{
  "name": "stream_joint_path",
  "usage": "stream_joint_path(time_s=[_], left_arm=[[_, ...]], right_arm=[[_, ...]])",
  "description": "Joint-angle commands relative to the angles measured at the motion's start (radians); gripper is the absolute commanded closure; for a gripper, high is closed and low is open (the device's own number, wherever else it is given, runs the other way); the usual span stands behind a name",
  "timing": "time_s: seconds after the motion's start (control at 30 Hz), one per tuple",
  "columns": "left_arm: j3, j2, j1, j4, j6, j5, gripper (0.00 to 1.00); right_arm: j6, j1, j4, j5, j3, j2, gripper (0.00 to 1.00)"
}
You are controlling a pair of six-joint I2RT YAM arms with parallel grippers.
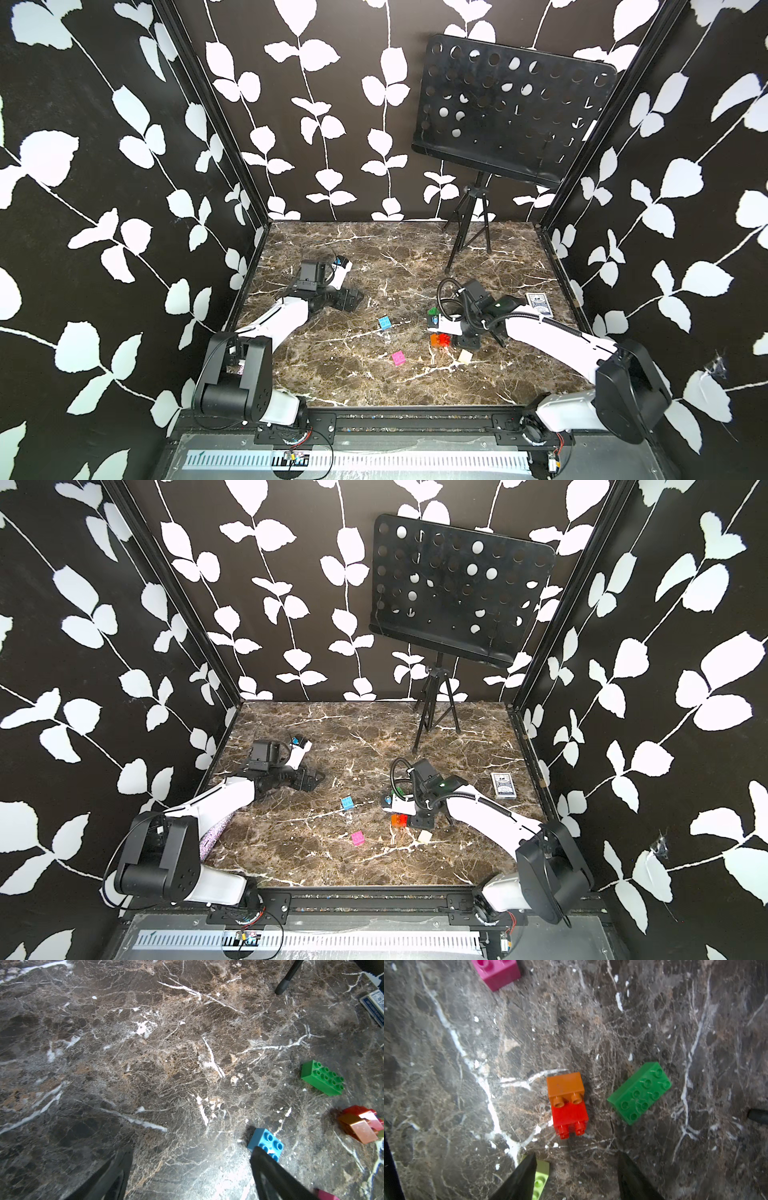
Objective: Assemble the letter y with lego
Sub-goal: Assemble the lego brick with the lego brick, then pick up the lego brick from the center of the board.
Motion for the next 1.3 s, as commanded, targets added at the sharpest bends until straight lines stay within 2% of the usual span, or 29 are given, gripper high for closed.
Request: stream_joint_path(time_s=[0.0,0.5,0.77,0.93,1.1,1.2,1.27], left_arm=[[0.002,-0.014,-0.001,-0.010,0.009,0.018,0.09],[0.003,-0.009,-0.001,-0.011,0.005,0.021,0.09],[0.004,-0.006,-0.001,-0.013,0.003,0.020,0.09],[0.006,-0.005,-0.001,-0.014,0.003,0.019,0.09],[0.007,-0.005,-0.001,-0.014,0.003,0.019,0.09],[0.006,-0.005,-0.001,-0.015,0.003,0.019,0.09],[0.003,-0.008,-0.002,-0.014,0.003,0.019,0.09]], right_arm=[[-0.056,-0.002,0.039,-0.063,0.010,0.042,0.38],[-0.050,-0.002,0.082,-0.160,0.044,0.168,0.42],[-0.070,-0.002,0.047,-0.174,0.080,0.231,0.47],[-0.084,-0.002,0.022,-0.182,0.090,0.246,0.54],[-0.076,-0.002,0.003,-0.190,0.107,0.248,0.67],[-0.012,0.000,-0.018,-0.182,0.131,0.226,0.69],[0.076,0.001,-0.057,-0.140,0.164,0.213,0.69]])
